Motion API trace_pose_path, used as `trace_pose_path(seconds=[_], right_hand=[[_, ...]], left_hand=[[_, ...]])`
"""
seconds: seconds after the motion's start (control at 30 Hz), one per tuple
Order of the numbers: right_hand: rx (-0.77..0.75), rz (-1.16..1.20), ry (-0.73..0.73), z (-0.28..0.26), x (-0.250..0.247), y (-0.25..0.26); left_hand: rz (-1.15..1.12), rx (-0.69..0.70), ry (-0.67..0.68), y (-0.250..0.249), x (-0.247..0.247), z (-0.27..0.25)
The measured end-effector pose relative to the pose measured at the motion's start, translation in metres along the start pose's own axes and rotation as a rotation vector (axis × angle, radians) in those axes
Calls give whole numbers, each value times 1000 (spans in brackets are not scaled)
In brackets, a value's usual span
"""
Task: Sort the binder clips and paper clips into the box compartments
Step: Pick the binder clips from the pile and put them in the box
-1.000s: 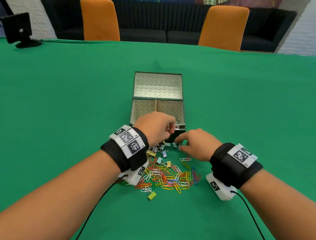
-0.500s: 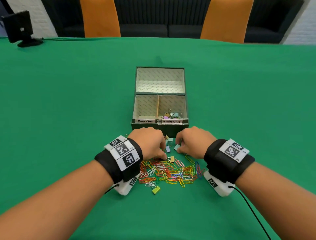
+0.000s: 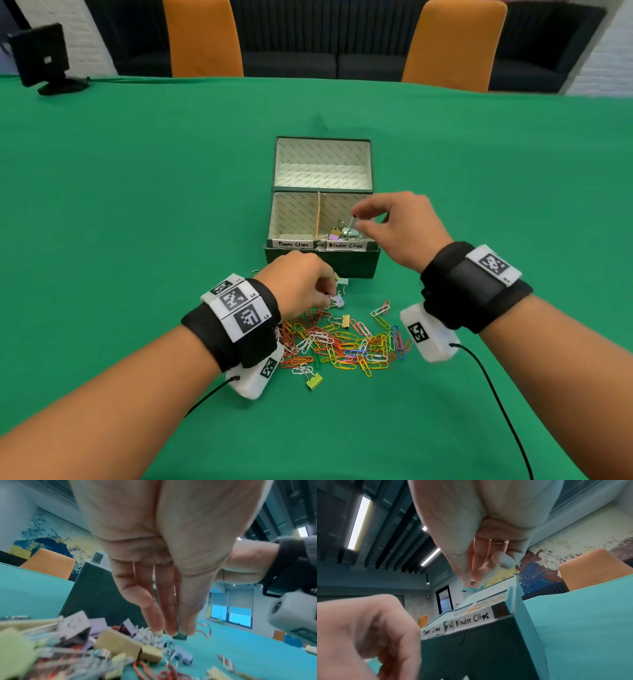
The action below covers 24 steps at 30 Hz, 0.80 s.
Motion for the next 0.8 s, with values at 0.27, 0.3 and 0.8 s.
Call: trace_pose_path(seconds=[0.27, 0.3, 0.8], right_hand=[[56, -190, 56, 14, 22, -14], [61, -191, 25, 11, 21, -15], [78, -248, 182, -62, 25, -34]], left_hand=[[-98, -5, -293, -4, -43, 11], [-136, -15, -346, -4, -50, 13], [-103, -34, -402, -4, -38, 74]])
Point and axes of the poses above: each hand's wrist, its own z-axis towards the middle knuckle, its own x-axis out of the palm, y = z × x, the point moved 4 cm from there along z, towards the middle knuckle, and after that the axes turned 12 degrees about -y, right-handed, at the moved point
